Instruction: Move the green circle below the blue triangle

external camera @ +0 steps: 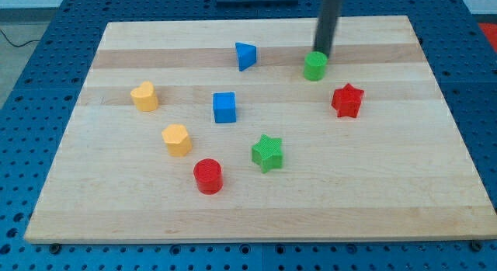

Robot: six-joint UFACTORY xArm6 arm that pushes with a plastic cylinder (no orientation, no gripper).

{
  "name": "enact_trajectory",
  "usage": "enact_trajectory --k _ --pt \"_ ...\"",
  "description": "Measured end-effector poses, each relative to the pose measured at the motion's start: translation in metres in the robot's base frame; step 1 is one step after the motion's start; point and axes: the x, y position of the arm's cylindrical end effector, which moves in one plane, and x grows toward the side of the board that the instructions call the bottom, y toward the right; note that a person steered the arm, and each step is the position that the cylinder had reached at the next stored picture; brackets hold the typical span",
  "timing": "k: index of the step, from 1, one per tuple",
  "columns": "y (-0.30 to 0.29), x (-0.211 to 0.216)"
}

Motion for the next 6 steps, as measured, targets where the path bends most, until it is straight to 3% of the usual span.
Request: enact_trajectory --k 1,4,5,6 --pt "-0.017 0.003" --pt "0.163 0.012" --pt "0.135 0.027" --pt "0.068 0.027"
